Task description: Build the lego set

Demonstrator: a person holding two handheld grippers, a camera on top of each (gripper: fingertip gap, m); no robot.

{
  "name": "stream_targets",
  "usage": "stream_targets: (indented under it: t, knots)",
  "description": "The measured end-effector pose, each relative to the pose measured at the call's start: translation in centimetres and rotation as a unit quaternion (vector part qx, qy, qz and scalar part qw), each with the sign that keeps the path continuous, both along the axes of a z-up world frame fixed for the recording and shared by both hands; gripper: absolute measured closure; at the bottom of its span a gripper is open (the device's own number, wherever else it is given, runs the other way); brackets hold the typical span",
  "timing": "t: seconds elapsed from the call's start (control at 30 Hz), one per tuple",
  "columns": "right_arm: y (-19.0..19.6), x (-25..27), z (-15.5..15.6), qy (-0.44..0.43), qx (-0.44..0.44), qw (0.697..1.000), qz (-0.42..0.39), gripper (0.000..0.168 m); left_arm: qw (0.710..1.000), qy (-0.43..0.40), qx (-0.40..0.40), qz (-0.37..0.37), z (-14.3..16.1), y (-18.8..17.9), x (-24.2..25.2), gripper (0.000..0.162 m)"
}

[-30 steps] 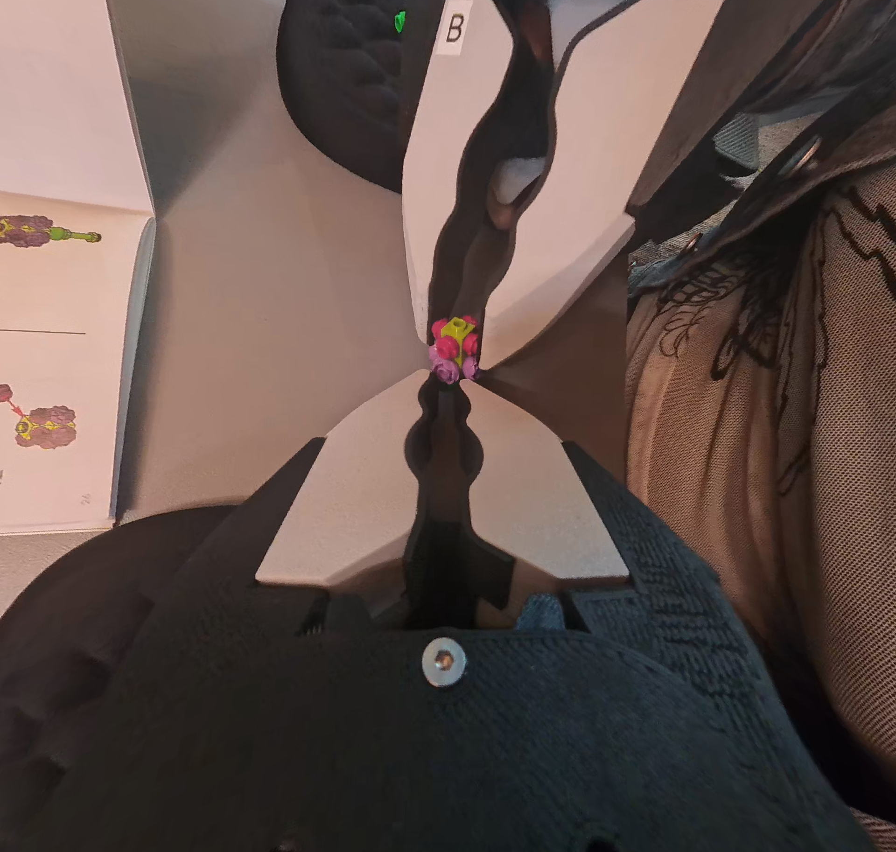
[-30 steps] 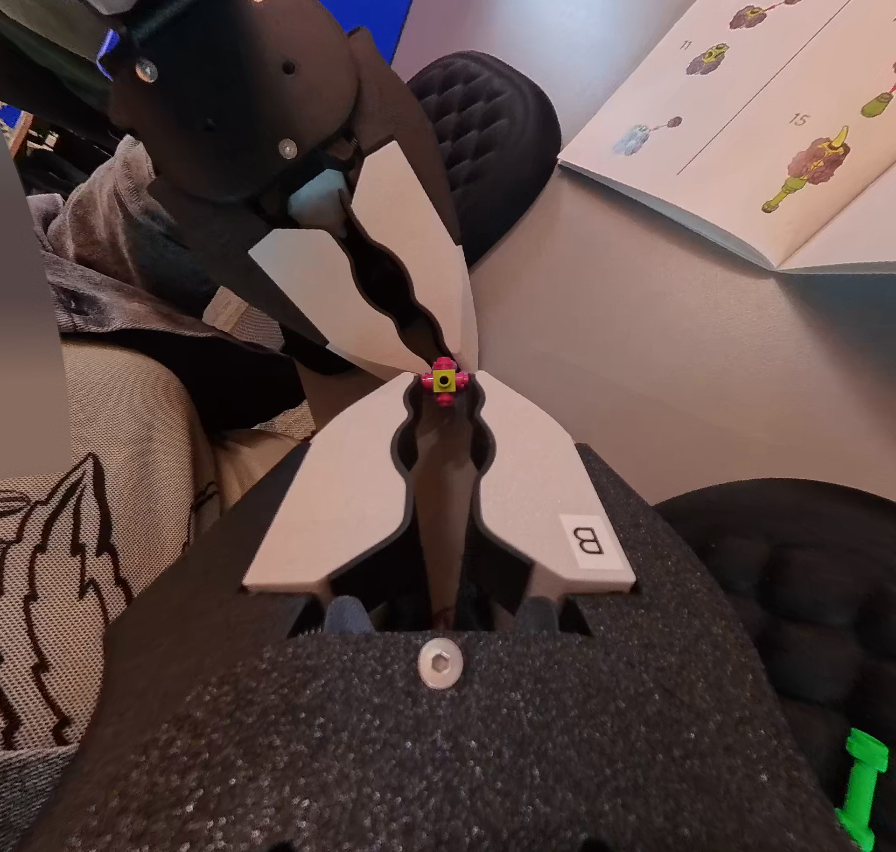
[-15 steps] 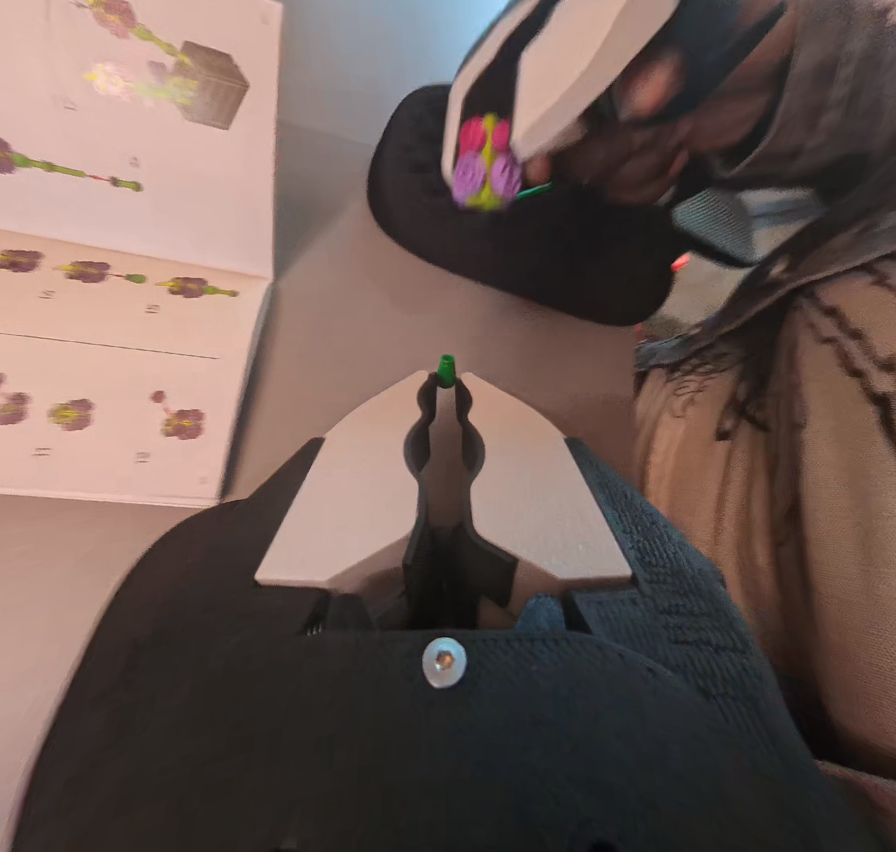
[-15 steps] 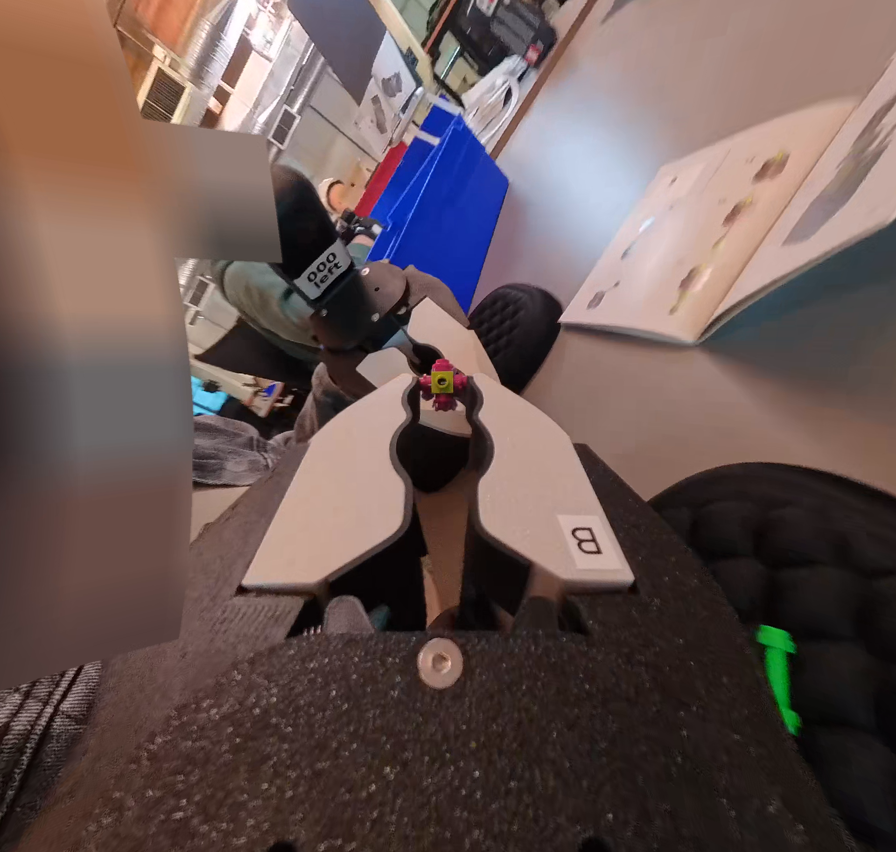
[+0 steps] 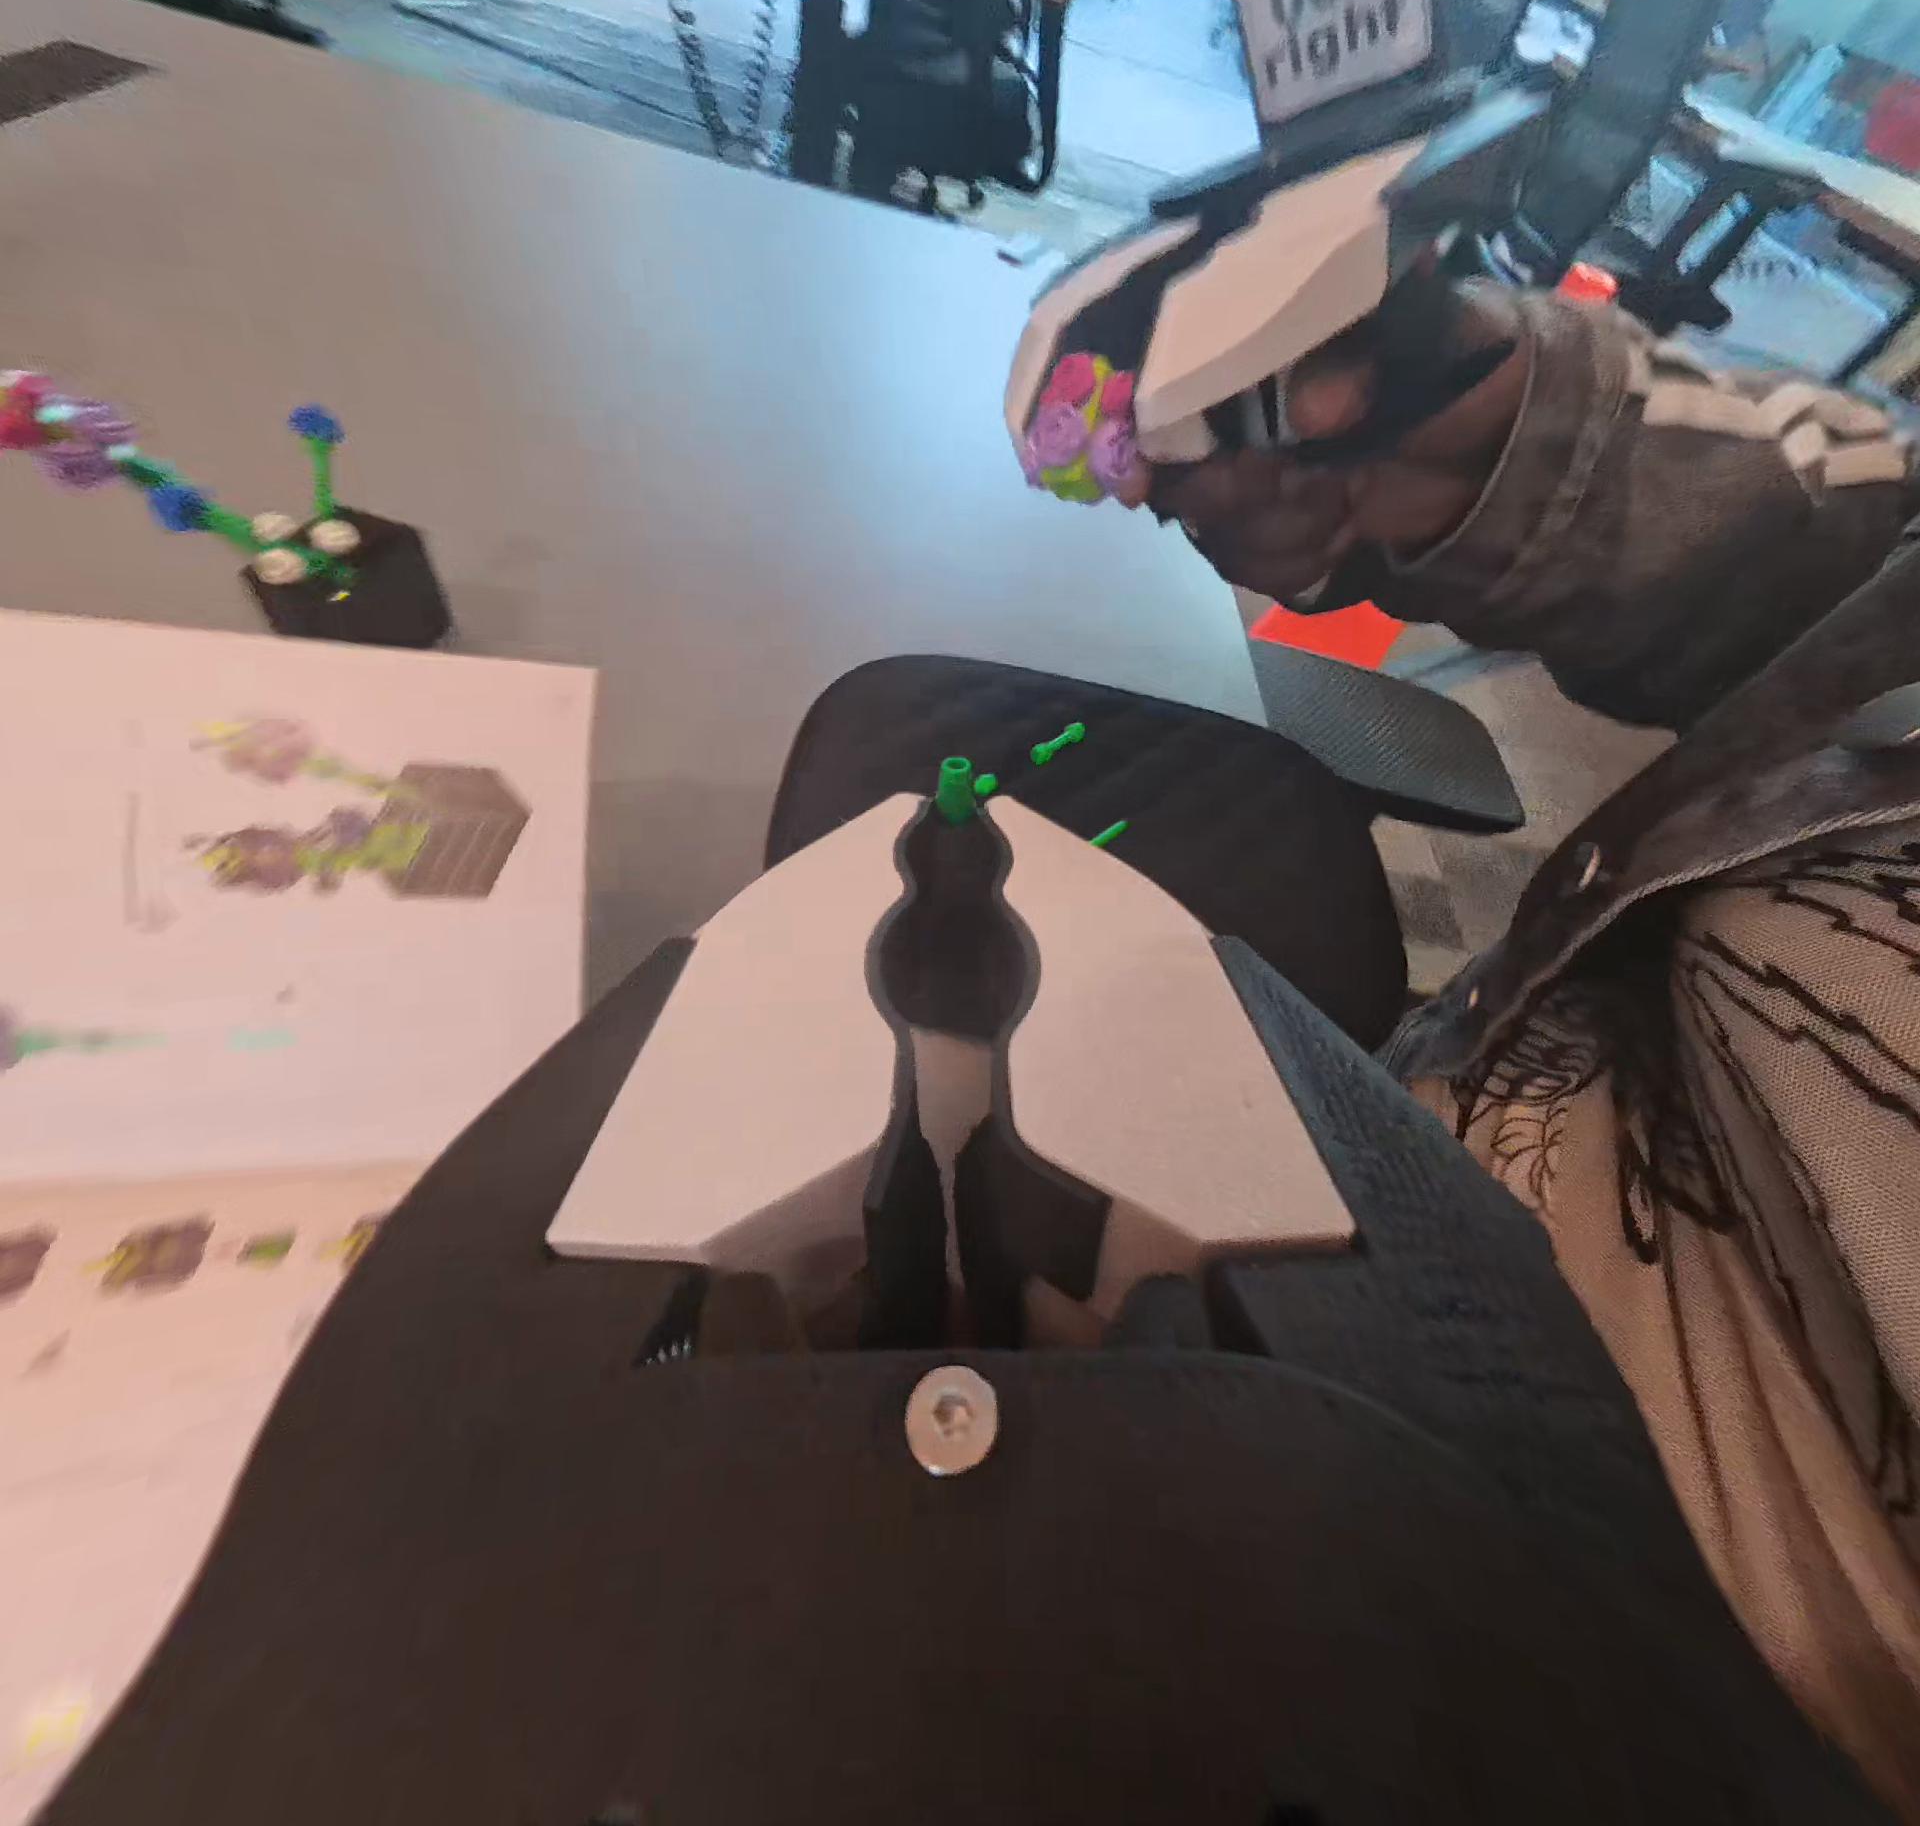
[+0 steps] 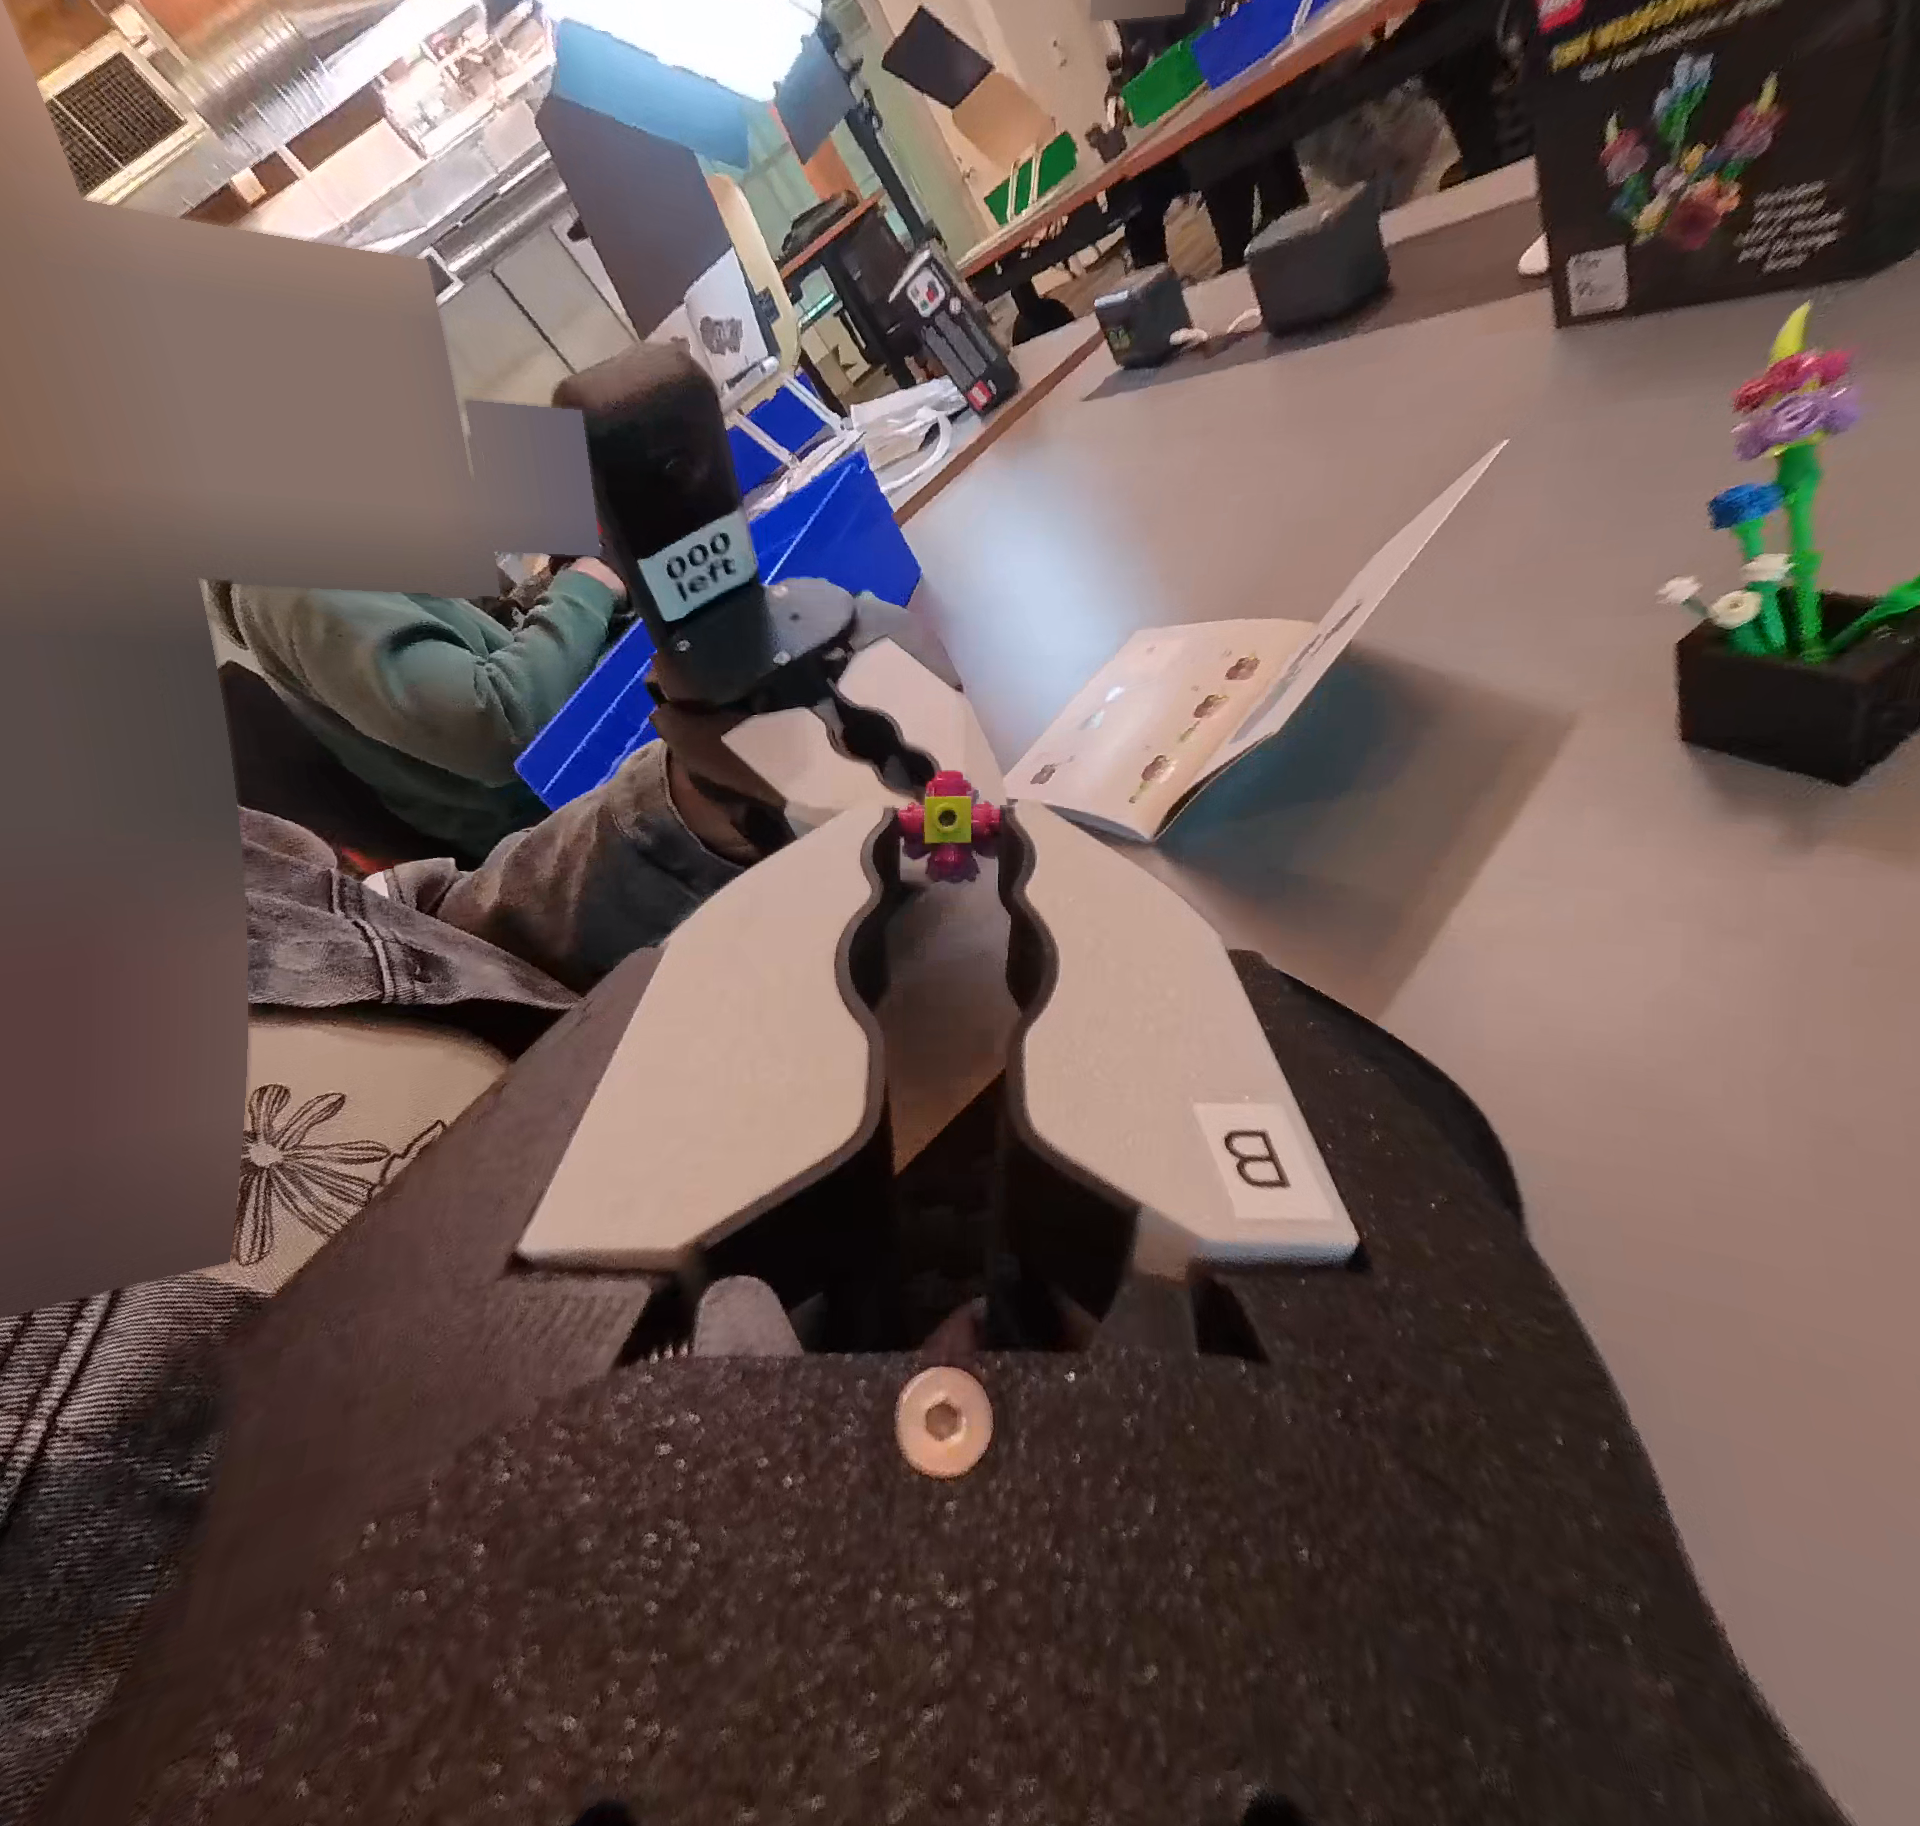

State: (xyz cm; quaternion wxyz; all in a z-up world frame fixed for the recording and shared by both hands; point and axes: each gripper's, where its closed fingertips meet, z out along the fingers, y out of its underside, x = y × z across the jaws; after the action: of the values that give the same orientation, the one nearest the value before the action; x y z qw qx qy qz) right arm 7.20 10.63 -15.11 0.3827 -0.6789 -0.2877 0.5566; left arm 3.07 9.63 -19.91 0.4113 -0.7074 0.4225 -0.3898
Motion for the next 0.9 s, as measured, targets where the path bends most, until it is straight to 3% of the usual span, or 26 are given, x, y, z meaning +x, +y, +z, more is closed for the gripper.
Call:
stream_targets:
  t: [0.13,0.2,0.33,0.67,0.8,0.9]
  knots:
    - [-0.1,2.0,0.6,0.011,0.020,1.000,-0.013,0.150,0.998,0.041,-0.022,-0.036,-3.4,1.0,2.8,0.155]
    - [-0.3,2.6,0.5,0.010,0.029,0.999,-0.017,0.150,0.998,0.034,-0.026,-0.041,-3.7,1.1,3.6,0.155]
    - [-0.5,3.5,0.5,0.017,0.032,0.999,-0.020,0.150,0.992,0.119,-0.002,-0.044,-5.7,1.3,3.5,0.155]
    - [-0.3,4.5,0.6,0.035,0.034,0.998,-0.028,0.150,0.990,0.127,-0.005,-0.057,-5.4,0.8,3.2,0.135]
    - [-0.2,4.5,0.9,0.040,0.039,0.998,-0.030,0.150,0.991,0.123,0.041,-0.038,-4.2,1.1,2.2,0.114]
    - [-0.1,4.4,1.1,0.043,0.043,0.998,-0.032,0.150,0.991,0.035,0.127,0.009,0.3,1.5,1.1,0.077]
